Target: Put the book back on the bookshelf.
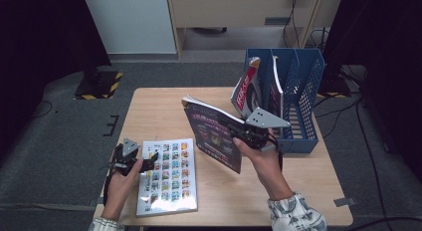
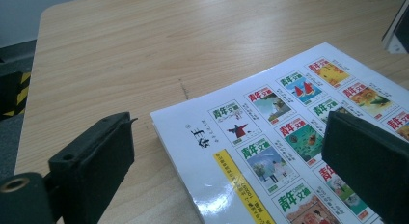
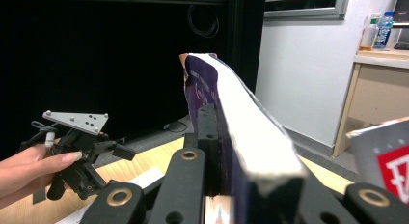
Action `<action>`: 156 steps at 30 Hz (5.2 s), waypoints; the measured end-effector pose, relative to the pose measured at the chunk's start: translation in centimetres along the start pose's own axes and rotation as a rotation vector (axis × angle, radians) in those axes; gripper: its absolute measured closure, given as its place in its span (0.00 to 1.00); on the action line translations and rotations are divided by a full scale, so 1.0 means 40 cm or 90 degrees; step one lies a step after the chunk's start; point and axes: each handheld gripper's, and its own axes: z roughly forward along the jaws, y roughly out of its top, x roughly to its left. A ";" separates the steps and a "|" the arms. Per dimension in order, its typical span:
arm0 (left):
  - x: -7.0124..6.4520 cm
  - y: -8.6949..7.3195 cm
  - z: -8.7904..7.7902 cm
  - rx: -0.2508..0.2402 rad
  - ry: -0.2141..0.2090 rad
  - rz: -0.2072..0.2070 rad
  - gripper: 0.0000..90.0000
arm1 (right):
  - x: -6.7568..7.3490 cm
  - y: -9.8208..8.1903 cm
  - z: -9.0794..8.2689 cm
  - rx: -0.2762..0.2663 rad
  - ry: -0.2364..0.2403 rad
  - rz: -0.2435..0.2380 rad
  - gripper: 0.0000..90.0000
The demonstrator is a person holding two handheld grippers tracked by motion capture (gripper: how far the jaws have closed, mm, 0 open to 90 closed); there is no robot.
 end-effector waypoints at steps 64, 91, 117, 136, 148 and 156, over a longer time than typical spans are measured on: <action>0.003 -0.006 0.001 0.012 0.014 0.009 0.05 | -0.101 0.021 -0.316 0.006 -0.088 0.033 0.93; -0.001 -0.006 0.002 0.014 0.015 0.015 0.05 | -0.129 0.030 -0.462 -0.004 -0.151 0.042 0.93; -0.002 -0.007 0.002 0.013 0.011 0.015 0.05 | -0.169 0.133 -0.561 -0.030 -0.209 0.048 0.93; -0.002 -0.007 0.004 0.017 0.011 0.018 0.05 | -0.234 0.189 -0.524 -0.009 -0.294 0.028 0.93; -0.003 -0.006 0.004 0.015 0.009 0.019 0.05 | -0.284 0.200 -0.451 0.028 -0.362 0.012 0.93; -0.003 -0.006 0.005 0.015 0.008 0.019 0.05 | -0.324 0.202 -0.387 0.040 -0.390 0.009 0.93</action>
